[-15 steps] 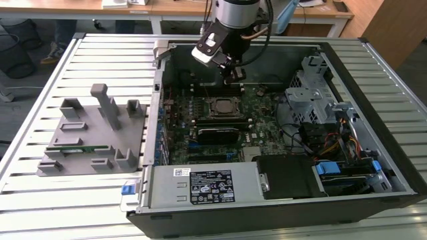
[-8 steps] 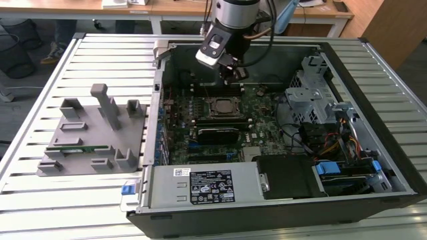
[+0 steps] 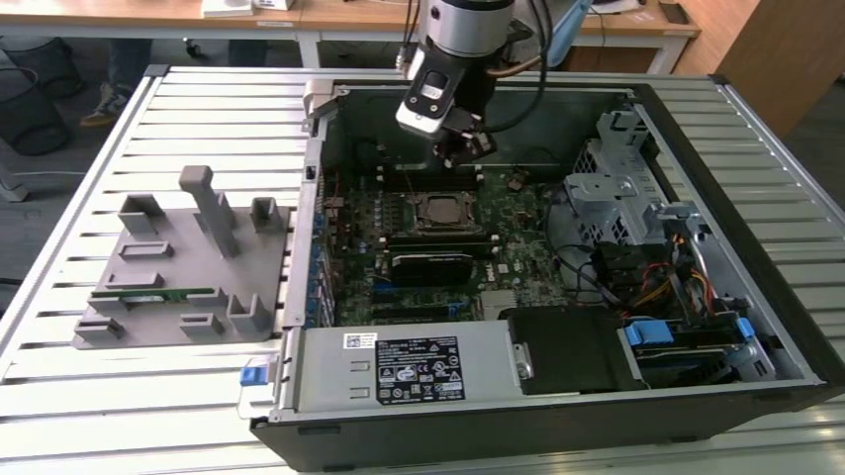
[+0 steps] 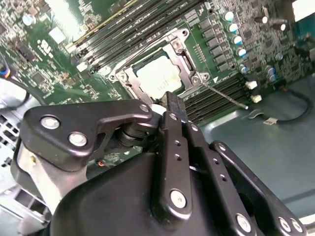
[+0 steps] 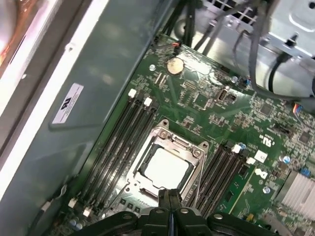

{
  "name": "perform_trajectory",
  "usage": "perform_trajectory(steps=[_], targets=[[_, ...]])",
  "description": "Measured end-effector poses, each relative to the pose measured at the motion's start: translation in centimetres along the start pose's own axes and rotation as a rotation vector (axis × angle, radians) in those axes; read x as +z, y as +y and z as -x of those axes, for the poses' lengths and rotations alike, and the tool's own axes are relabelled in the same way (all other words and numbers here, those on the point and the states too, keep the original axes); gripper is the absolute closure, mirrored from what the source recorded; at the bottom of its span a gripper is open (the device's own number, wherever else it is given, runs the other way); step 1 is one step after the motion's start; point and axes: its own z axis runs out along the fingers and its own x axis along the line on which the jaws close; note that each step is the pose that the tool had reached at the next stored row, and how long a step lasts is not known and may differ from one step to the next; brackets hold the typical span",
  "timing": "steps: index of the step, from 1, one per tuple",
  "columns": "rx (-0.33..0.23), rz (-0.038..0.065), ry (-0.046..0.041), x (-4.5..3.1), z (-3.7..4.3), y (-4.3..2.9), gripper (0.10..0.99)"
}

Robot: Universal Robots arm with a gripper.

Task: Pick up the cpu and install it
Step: 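Install the first cpu locking lever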

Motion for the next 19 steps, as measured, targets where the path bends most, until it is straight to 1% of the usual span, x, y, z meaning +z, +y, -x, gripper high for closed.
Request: perform_trajectory(steps=[6,16,17,19], targets=[[-0.098,-0.003,0.0001,0.01,0.0,0.0,0.973],[-0.279,-0.009,0.0002,0.05,0.0,0.0,0.973],[-0.32,-0.01,0.0002,0.06,0.0,0.0,0.973],[-0.356,-0.011,0.0002,0.07,0.0,0.0,0.973]])
